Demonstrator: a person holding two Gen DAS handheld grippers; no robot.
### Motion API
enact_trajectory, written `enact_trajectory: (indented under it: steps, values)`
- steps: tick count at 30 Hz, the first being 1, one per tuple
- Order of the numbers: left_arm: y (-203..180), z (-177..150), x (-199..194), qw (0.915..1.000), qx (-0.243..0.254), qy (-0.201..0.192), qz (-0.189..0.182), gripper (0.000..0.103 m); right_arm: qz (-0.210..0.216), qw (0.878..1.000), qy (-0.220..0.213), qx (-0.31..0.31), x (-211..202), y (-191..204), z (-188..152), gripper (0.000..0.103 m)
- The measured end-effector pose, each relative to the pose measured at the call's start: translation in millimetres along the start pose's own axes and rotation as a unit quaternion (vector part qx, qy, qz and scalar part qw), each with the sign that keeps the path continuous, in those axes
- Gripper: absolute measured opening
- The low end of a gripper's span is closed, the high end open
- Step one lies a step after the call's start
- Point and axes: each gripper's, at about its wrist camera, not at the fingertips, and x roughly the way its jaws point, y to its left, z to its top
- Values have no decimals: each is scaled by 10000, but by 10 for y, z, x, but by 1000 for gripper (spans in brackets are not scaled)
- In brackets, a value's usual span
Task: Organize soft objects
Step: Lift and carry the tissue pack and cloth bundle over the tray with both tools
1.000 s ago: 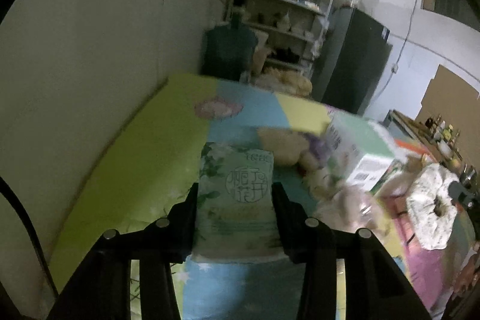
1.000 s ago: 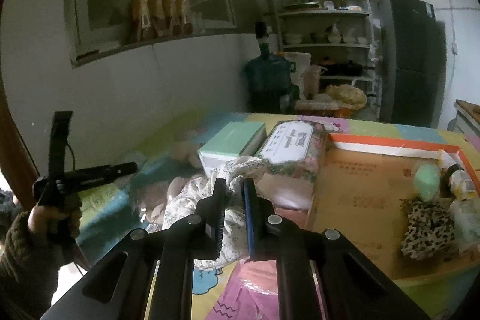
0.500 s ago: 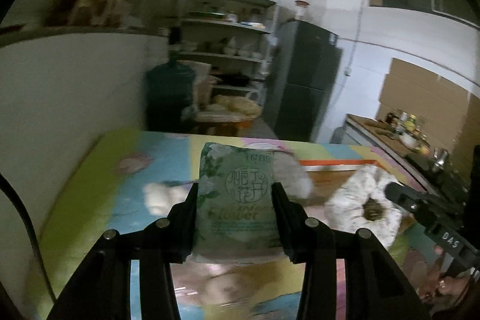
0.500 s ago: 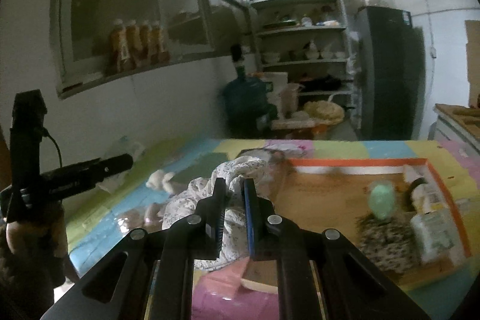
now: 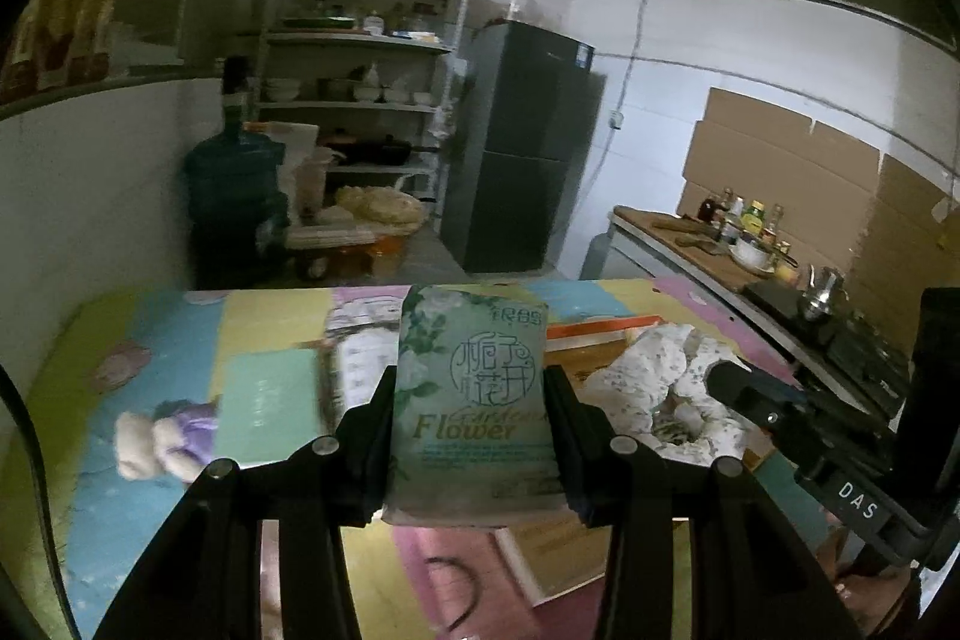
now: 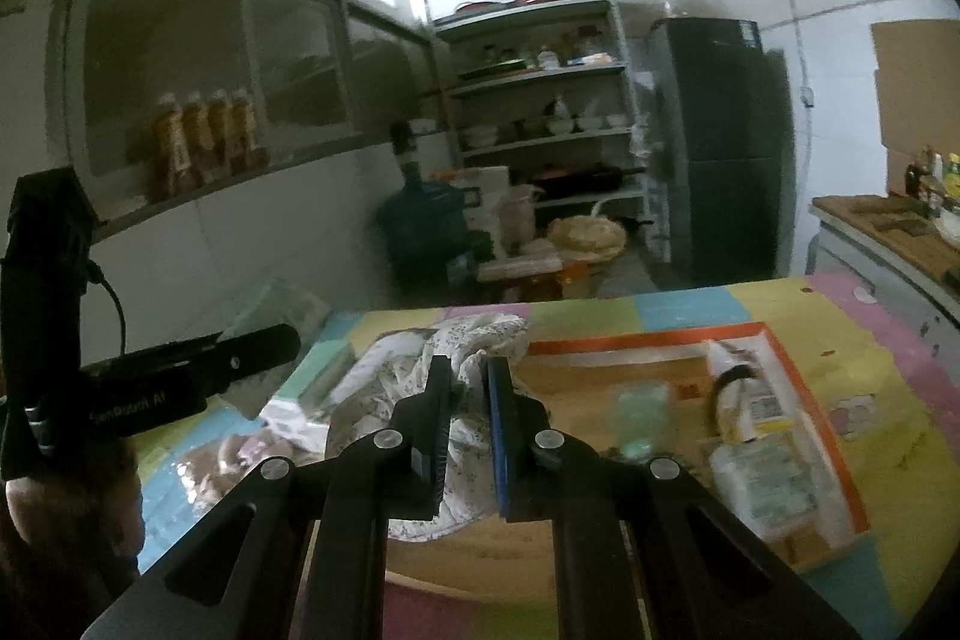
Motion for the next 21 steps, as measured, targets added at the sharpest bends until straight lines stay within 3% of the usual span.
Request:
enact_trajectory:
  steps: [21]
  values:
    - [-450,-50,957,9967,-99,734,-322,46,-497,9981,175,306,89,-708,-79,12]
